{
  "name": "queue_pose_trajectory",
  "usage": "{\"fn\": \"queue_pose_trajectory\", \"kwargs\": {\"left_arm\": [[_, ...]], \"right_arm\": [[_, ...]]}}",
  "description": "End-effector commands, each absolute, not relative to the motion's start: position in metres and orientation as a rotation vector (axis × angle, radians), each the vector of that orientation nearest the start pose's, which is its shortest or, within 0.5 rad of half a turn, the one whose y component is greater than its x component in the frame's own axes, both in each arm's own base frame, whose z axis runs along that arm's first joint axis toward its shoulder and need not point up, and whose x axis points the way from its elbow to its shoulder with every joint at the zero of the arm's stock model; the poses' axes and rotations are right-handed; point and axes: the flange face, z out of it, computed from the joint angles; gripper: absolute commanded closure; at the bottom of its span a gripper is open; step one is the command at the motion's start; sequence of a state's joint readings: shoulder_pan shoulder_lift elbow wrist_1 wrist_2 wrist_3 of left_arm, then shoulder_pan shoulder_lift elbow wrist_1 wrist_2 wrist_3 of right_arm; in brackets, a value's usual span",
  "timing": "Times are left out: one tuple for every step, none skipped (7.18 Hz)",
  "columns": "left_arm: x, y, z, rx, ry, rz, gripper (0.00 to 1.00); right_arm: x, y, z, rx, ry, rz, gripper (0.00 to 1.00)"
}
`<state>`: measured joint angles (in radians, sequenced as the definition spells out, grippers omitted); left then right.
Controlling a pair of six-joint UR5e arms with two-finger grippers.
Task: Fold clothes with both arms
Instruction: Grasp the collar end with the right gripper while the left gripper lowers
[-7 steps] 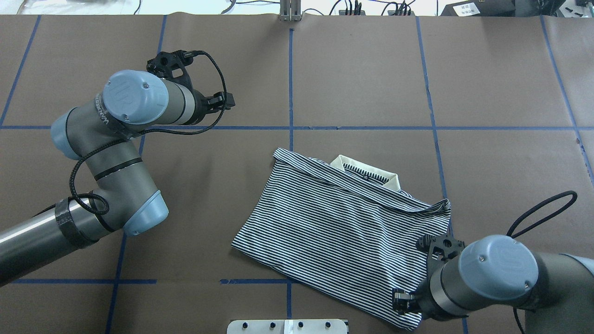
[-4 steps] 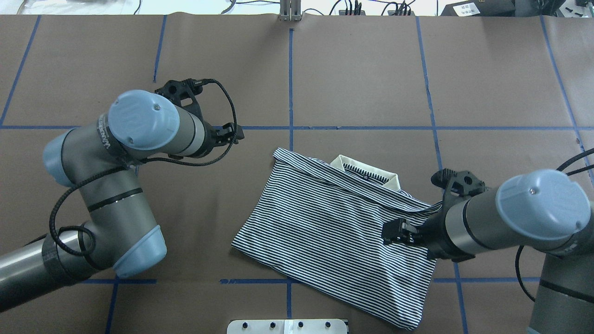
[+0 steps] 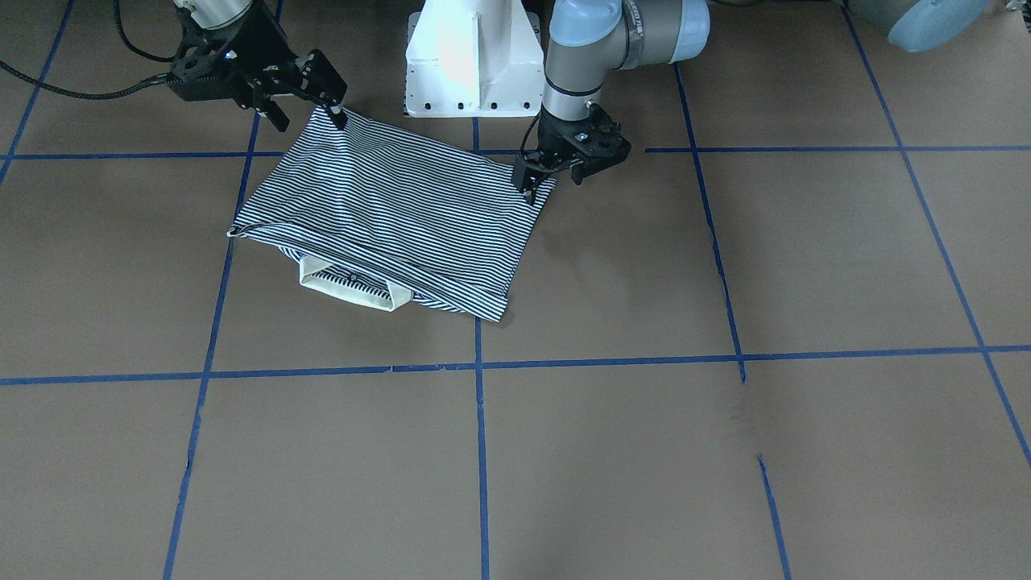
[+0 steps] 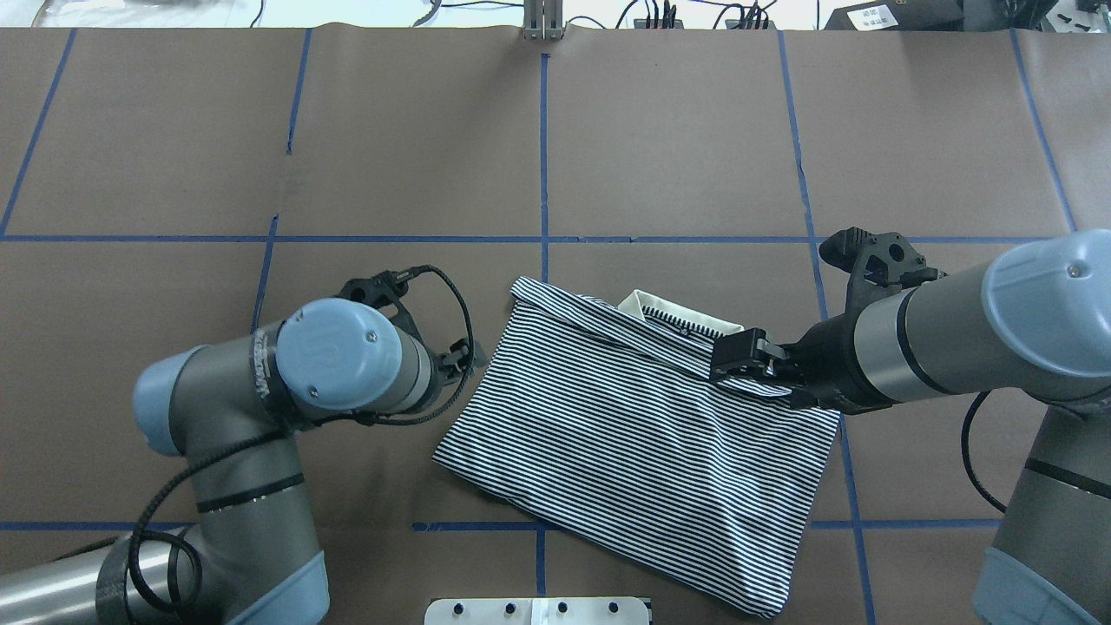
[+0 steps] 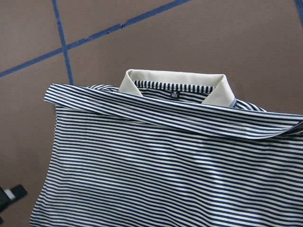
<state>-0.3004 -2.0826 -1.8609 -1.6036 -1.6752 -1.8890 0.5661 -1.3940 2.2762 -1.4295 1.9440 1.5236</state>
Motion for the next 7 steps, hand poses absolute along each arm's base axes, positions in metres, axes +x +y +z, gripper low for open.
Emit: {"fn": "queue_pose_trajectory", "kwargs": {"left_arm": [[0.583, -0.269, 0.250, -0.151, 0.818, -0.547, 0.00], [0.584, -0.270, 0.256, -0.147, 0.807, -0.544, 0.01], [0.584, -0.274, 0.257, -0.121, 0.808, -0.554, 0.02], [0.584, -0.276, 0.258, -0.114, 0.806, -0.560, 0.03], [0.583, -0.278, 0.258, -0.110, 0.807, -0.566, 0.04], [0.583, -0.279, 0.258, -0.107, 0.807, -0.571, 0.15], [0.582, -0.280, 0.257, -0.095, 0.811, -0.578, 0.44]], "right_arm": [[-0.330, -0.335, 0.241, -0.002, -1.068, 0.295, 0.00], [-0.330, -0.335, 0.240, -0.001, -1.068, 0.295, 0.00], [-0.330, -0.335, 0.240, -0.002, -1.068, 0.296, 0.00], [-0.330, -0.335, 0.240, -0.001, -1.067, 0.297, 0.00], [-0.329, -0.336, 0.240, 0.000, -1.067, 0.299, 0.00], [-0.330, -0.336, 0.240, -0.002, -1.068, 0.296, 0.00], [-0.330, -0.336, 0.240, -0.001, -1.069, 0.295, 0.00]]}}
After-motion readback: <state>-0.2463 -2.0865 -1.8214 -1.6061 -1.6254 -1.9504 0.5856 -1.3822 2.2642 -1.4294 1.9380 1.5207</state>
